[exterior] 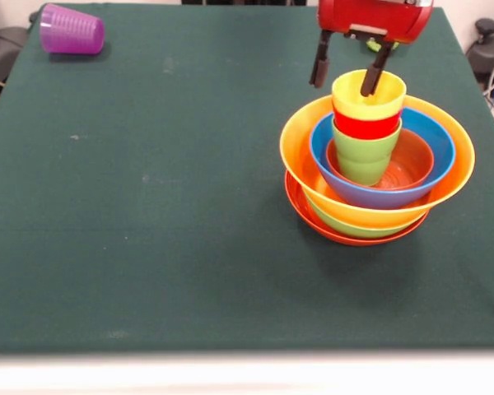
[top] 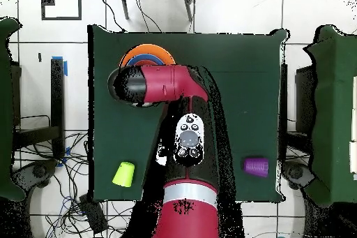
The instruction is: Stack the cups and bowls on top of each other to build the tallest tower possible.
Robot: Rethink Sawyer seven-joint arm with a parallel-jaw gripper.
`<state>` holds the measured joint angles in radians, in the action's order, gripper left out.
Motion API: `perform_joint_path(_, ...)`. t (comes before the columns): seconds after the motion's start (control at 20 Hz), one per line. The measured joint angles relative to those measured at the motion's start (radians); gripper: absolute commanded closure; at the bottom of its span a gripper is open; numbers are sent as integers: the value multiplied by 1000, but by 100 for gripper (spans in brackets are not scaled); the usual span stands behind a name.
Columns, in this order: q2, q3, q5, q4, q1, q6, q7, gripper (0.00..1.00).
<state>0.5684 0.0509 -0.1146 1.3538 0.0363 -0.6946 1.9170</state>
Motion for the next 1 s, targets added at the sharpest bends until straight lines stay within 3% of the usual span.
perform_joint_path(0.6, -5, 18, 5, 1, -1, 0, 0, 0)
perform_joint_path(1.0, 63, 17, 13, 37, 29, 0, 0, 0)
